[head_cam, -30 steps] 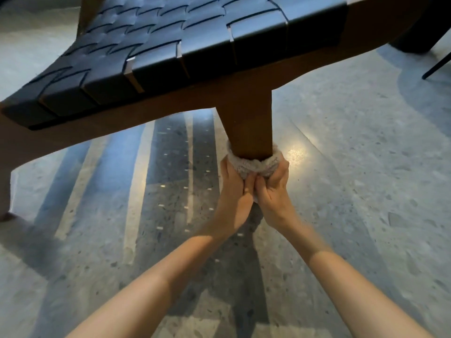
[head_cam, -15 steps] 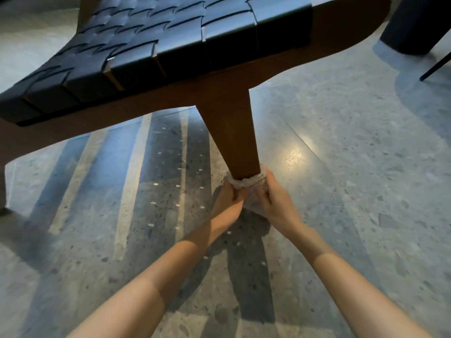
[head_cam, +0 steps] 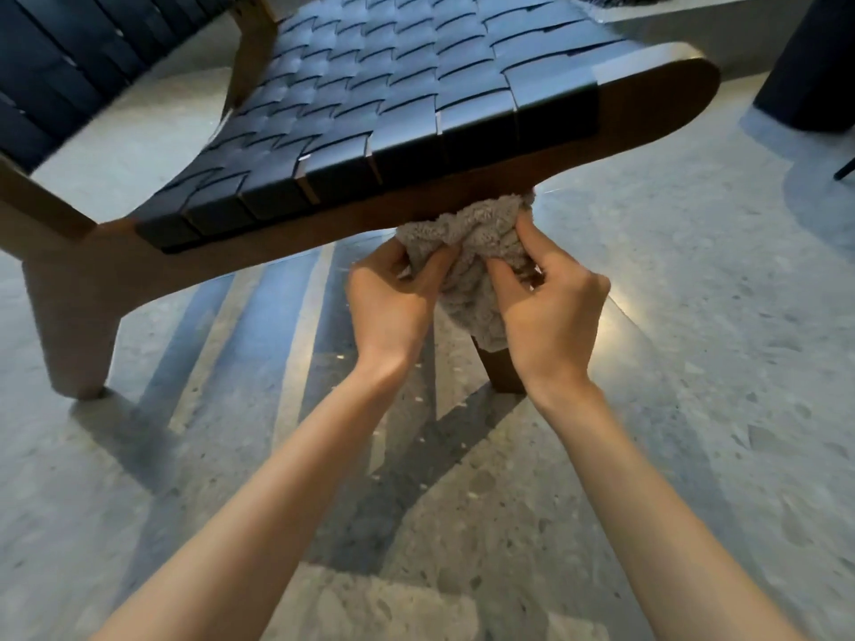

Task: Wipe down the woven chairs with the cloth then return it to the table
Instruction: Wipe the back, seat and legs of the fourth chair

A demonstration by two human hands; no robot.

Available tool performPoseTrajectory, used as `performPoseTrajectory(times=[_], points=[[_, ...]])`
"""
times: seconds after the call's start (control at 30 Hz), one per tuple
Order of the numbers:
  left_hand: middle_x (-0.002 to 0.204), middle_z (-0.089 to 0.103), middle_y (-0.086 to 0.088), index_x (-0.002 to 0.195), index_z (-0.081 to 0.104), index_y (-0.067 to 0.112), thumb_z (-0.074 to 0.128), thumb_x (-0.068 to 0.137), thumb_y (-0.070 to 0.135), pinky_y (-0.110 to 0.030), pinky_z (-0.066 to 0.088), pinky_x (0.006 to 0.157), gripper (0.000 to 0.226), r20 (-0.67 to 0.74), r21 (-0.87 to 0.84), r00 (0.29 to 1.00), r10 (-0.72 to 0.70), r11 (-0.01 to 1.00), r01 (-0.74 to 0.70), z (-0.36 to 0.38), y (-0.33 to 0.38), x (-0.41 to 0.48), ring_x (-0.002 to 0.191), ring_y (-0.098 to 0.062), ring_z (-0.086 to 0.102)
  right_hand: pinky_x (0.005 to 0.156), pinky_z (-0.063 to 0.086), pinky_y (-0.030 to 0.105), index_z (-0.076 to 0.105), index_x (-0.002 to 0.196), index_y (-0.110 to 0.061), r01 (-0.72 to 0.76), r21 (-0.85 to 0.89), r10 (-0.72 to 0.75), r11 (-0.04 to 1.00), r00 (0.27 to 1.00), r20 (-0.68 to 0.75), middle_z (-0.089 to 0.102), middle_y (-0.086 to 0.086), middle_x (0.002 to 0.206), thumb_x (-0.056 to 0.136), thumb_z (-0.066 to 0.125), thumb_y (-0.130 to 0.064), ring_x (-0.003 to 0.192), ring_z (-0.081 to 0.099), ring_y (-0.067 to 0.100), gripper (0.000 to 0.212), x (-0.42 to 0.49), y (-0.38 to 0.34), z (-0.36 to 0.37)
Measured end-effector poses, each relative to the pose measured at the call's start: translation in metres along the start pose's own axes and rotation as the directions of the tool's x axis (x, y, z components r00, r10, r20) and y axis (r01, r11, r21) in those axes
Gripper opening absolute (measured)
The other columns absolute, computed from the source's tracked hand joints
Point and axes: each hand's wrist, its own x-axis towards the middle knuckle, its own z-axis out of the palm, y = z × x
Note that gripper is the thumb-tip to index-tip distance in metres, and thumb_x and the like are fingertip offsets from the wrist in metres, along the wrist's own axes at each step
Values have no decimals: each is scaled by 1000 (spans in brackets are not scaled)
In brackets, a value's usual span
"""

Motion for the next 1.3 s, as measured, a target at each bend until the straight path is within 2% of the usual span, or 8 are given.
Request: performPoseTrajectory(times=[0.07,0.13,0.23,0.47,0.6,0.77,0.97,1.3], points=[[83,73,10,86,71,23,74,82,23,-19,55,71,6,-34,-74,994,-103,992,101,-5,3,-4,81,-4,69,90,55,30,65,121,-8,-3,7,3,1000,996,-88,68,4,116,82,73,-8,104,65,9,39,-6,-6,0],[84,75,4,87,73,20,75,79,27,-26,56,74,11,-17,-141,986,-166,977,162,-14,7,-10,83,-9,71,89,55,31,69,114,-9,-4,19,6,1000,988,-154,69,3,114,80,75,-8,104,65,9,35,-13,-12,1],[86,75,6,89,73,25,73,75,32,-27,57,74,15,7,-118,994,-107,987,107,-32,17,-17,85,-10,70,85,56,36,72,107,-9,-18,45,25,999,984,-174,70,5,111,77,78,-10,103,65,15,31,-22,-24,3],[88,73,14,94,71,33,72,81,24,-24,57,73,16,-34,67,999,15,998,-13,-103,34,-23,86,-7,69,86,53,20,70,108,-10,12,168,-27,986,996,90,67,2,107,75,79,-13,99,61,4,34,-36,-61,23],[89,71,23,95,67,44,72,79,31,-14,53,67,21,-109,201,987,119,975,-95,-163,40,-21,83,-1,67,87,54,23,68,113,-12,-11,247,-56,969,964,260,66,2,111,73,82,-17,104,62,7,42,-43,-95,58],[80,70,20,84,68,38,76,77,31,-18,53,67,13,-279,262,959,57,965,19,-237,32,-3,78,-6,65,82,55,20,70,112,-21,-305,317,146,898,886,440,67,-5,108,72,83,-16,95,65,3,42,-55,-146,113],[78,64,19,82,62,33,78,74,37,-5,42,59,19,-387,321,920,58,944,76,-301,29,12,74,9,58,70,54,14,63,121,-27,-544,181,365,819,738,567,64,-12,109,76,80,-22,89,66,0,48,-85,-191,161],[90,52,17,92,52,31,74,80,30,-18,45,72,26,-172,405,973,154,911,-72,-333,17,55,84,-2,52,77,50,21,64,119,-19,-722,50,673,690,666,320,66,-5,104,82,74,-13,86,60,2,39,-76,-237,197]])
